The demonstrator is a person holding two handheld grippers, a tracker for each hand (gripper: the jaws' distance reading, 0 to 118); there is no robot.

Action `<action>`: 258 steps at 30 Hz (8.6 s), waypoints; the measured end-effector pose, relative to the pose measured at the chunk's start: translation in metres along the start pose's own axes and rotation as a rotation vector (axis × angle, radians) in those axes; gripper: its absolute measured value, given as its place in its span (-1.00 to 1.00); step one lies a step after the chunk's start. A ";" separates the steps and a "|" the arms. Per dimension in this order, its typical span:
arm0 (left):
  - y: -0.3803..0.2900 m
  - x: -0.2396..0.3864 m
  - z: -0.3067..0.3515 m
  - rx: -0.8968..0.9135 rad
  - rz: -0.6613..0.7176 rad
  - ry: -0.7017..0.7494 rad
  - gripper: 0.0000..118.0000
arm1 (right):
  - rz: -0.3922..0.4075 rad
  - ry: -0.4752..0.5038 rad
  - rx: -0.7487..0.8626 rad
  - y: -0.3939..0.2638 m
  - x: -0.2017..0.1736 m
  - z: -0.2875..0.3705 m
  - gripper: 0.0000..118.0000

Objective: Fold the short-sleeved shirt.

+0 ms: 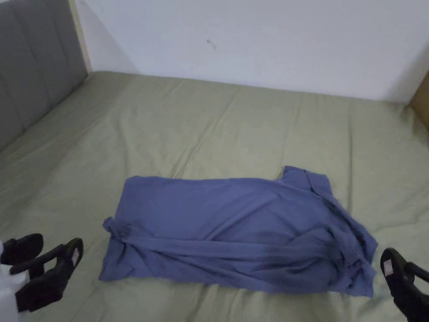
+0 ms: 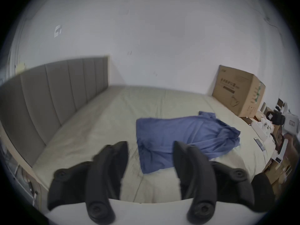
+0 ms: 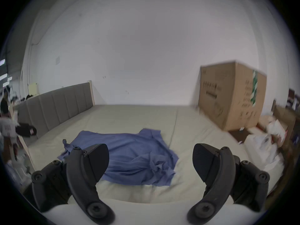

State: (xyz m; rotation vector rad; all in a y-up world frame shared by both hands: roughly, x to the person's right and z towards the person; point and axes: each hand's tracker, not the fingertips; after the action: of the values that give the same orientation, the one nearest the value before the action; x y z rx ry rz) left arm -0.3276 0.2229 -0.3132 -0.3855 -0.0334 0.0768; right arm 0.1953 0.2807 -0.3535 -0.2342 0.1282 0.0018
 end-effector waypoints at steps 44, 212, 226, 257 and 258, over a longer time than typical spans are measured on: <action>-0.058 0.022 -0.211 -0.546 0.161 -0.050 -0.87 | 0.007 -0.022 -0.072 -0.024 -0.031 0.058 -1.00; -0.022 -0.058 -0.290 -0.728 0.137 -0.032 0.10 | -0.010 0.126 -0.738 -0.081 0.008 -0.317 -0.90; -0.012 -0.041 -0.259 -0.658 0.065 -0.093 -0.95 | -0.037 0.134 -0.722 -0.070 0.015 -0.314 -0.90; -0.080 -0.057 0.009 -0.473 0.189 -0.390 -0.95 | -0.044 0.280 -0.732 -0.110 0.049 -0.016 -0.90; -0.083 -0.057 0.009 -0.482 0.169 -0.390 -0.95 | -0.047 0.271 -0.738 -0.115 0.052 -0.016 -0.90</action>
State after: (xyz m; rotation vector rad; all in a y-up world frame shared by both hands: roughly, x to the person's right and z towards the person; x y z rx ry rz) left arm -0.3786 0.1445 -0.2748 -0.8505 -0.4104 0.3138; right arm 0.2467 0.1643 -0.3488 -0.9754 0.3910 -0.0304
